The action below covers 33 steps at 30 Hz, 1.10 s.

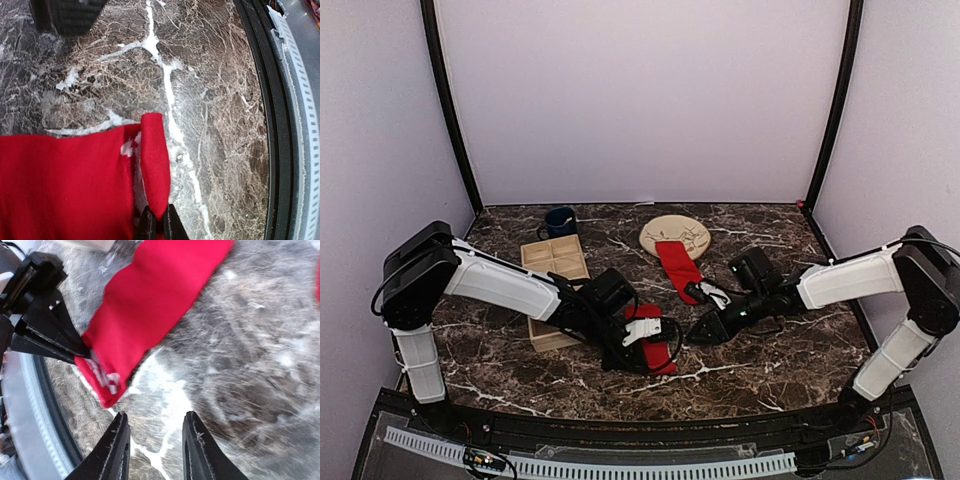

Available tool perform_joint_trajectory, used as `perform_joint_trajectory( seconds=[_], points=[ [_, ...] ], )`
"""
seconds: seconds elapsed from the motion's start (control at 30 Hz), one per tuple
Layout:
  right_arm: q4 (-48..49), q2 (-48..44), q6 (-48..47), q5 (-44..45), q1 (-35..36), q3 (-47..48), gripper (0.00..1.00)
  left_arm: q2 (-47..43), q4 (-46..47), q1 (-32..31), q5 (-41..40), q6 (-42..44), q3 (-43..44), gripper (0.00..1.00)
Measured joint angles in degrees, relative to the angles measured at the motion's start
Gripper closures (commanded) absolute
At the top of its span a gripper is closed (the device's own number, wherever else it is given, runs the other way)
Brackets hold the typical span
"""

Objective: Roll the socks
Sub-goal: Roll the sock at the center of the board.

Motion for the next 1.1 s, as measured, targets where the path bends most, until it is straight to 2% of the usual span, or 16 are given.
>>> perform_joint_trajectory(
  seconds=[0.2, 0.53, 0.73, 1.1],
  points=[
    [2.2, -6.8, -0.9, 11.9, 4.9, -3.3, 0.68, 1.9, -2.4, 2.0, 5.0, -1.1, 1.8, 0.94],
    [5.2, -12.1, -3.9, 28.1, 14.8, -7.1, 0.68, 3.6, -6.1, 4.5, 10.3, -2.1, 3.6, 0.93],
    [6.4, -11.5, -7.3, 34.1, 22.0, -7.1, 0.68, 5.0, -7.7, 5.4, 13.1, -2.1, 4.9, 0.94],
    [5.7, -1.6, -14.7, 40.3, 31.2, -0.7, 0.64, 6.9, -10.0, 6.3, 17.1, -2.1, 6.1, 0.94]
  ],
)
